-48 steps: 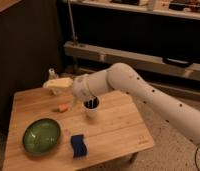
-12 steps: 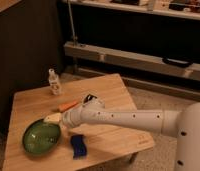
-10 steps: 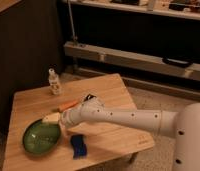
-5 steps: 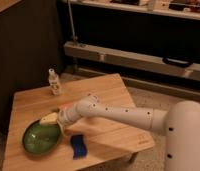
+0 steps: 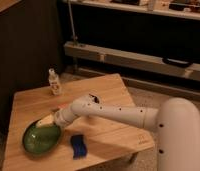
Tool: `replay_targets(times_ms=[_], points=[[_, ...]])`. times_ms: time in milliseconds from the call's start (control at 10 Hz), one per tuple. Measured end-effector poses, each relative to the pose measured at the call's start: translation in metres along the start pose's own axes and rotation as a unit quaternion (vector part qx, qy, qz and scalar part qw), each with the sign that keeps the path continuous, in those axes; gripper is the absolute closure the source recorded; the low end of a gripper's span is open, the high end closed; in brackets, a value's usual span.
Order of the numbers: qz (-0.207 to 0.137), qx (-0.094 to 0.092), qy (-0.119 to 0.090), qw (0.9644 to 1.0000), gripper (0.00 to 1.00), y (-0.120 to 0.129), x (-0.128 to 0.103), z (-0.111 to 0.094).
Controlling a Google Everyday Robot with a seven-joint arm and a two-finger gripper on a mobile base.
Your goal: Pick up the ceramic bowl
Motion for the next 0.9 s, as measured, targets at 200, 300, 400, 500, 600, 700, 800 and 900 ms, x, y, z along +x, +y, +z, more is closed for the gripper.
replay_targets(times_ms=[200, 300, 400, 500, 600, 700, 800, 900], points=[[0.001, -0.003, -0.008, 1.0000, 0.25, 0.001, -0.001, 0.007], [0.003, -0.005, -0.009, 0.9999, 0.34, 0.004, -0.001, 0.009], [0.006, -0.007, -0.010, 0.9999, 0.44, 0.006, -0.001, 0.009], [0.008, -0.008, -0.011, 0.9999, 0.51, 0.007, -0.001, 0.009], [0.012, -0.011, -0.012, 0.9998, 0.63, 0.009, -0.001, 0.010], [0.013, -0.014, -0.013, 0.9997, 0.66, 0.010, -0.002, 0.010], [0.014, -0.018, -0.013, 0.9996, 0.66, 0.012, -0.002, 0.011], [0.016, -0.023, -0.013, 0.9995, 0.66, 0.014, -0.002, 0.010]])
